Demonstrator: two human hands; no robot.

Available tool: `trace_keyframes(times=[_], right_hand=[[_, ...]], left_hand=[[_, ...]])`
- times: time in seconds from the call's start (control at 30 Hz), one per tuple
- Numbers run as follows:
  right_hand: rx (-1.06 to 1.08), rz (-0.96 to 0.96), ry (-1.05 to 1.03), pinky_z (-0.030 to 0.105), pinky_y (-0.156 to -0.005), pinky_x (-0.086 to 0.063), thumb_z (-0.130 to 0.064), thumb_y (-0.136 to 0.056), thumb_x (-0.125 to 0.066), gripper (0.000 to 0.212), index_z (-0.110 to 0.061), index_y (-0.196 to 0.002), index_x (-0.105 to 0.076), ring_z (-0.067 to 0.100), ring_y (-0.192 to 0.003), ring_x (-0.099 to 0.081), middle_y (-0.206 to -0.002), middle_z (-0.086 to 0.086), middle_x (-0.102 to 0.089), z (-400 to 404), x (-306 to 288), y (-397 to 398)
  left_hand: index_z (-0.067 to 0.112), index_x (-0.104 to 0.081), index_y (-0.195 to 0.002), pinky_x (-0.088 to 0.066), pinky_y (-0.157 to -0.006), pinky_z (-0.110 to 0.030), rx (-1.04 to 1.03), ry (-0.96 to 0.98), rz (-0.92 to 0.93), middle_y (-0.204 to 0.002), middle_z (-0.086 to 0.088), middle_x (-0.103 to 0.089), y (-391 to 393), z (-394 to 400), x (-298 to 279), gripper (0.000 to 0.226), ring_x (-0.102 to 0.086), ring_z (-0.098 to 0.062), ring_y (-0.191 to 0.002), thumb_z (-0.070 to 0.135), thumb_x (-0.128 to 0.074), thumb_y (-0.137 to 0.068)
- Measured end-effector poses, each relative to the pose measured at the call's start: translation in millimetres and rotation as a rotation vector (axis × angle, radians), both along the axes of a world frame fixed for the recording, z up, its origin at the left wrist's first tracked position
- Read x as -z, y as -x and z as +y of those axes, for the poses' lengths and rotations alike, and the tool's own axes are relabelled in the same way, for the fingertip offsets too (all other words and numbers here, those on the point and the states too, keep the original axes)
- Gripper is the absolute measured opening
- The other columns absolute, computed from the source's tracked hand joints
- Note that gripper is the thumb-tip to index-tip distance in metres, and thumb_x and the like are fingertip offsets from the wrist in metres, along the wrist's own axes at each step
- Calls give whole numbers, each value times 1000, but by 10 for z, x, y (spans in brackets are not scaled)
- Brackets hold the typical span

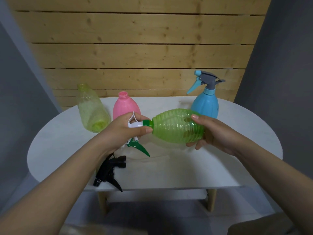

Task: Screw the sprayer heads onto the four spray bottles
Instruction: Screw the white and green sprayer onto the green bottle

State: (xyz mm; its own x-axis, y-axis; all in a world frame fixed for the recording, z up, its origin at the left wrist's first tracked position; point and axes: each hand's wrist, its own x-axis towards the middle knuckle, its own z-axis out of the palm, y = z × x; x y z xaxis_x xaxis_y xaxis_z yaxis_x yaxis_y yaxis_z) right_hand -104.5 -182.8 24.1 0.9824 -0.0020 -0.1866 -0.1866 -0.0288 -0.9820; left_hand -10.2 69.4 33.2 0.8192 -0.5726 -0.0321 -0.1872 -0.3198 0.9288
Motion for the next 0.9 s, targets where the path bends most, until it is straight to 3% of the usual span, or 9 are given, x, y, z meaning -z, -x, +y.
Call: trace_keyframes(times=[0.13,0.3,0.37,0.43,0.53,0.6,0.67,0.8,0.9], right_hand=[[16,25,-13,29,-50,-52,-54,-73,-59,50,-19,-109,-65,30,-66,-70,-90,9,-72,7,12,-2],[17,87,-36,32,-51,-55,-63,-66,-61,66,-15,-112,-58,29,-57,-67,-82,12,-69,62,28,4],[14,112,12,38,-61,-58,-64,-63,-57,70,-16,-114,-58,34,-69,-71,-93,14,-71,65,13,14],[14,87,154,44,-84,-55,-64,-68,-55,67,-24,-121,-56,31,-98,-68,-117,9,-66,58,-16,31],[-21,-99,580,23,-99,-38,-65,-61,-62,72,-44,-129,-45,11,-121,-48,-130,-9,-52,74,-88,86],[-109,-177,828,18,-93,-33,-64,-55,-69,83,-48,-132,-41,11,-120,-43,-126,-5,-51,143,-119,98],[-145,-182,985,22,-91,-35,-62,-54,-76,88,-45,-133,-41,14,-115,-43,-122,-2,-52,212,-106,74],[-118,-127,927,23,-81,-43,-57,-56,-79,76,-37,-124,-50,11,-101,-54,-114,-4,-59,194,-74,4],[-57,-90,756,25,-80,-48,-50,-60,-80,65,-32,-117,-56,10,-94,-59,-108,-3,-64,123,-63,-49]], left_hand=[[30,-60,-85,-40,-42,-17,17,-16,-75,-62,19,-64,7,11,-29,25,-54,0,-48,33,-77,-67],[32,-59,-86,-48,-68,-28,19,-56,-161,-99,-7,-65,6,25,-34,28,-62,-15,-76,38,-77,-65],[35,-60,-86,-52,-75,-40,16,-79,-164,-100,-12,-65,8,21,-39,30,-64,-25,-82,43,-78,-63],[37,-62,-86,-53,-74,-50,13,-106,-141,-96,-12,-66,-14,41,-50,27,-64,-30,-77,42,-79,-66],[36,-63,-88,-51,-60,-21,65,-141,-160,-89,10,-66,-24,50,-44,28,-61,2,-69,42,-79,-66],[36,-65,-89,-46,-59,-8,85,-138,-183,-89,15,-67,7,8,-46,30,-61,4,-75,41,-80,-64],[36,-68,-89,-47,-63,-7,69,-83,-180,-93,13,-68,21,-25,-46,32,-63,-2,-79,38,-83,-60],[30,-68,-94,-51,-63,-12,24,93,-97,-81,16,-73,1,-55,-99,42,-67,0,-70,39,-81,-55],[24,-63,-102,-55,-71,-18,-30,266,13,-90,7,-76,-51,-58,-91,47,-72,-13,-81,33,-77,-58]])
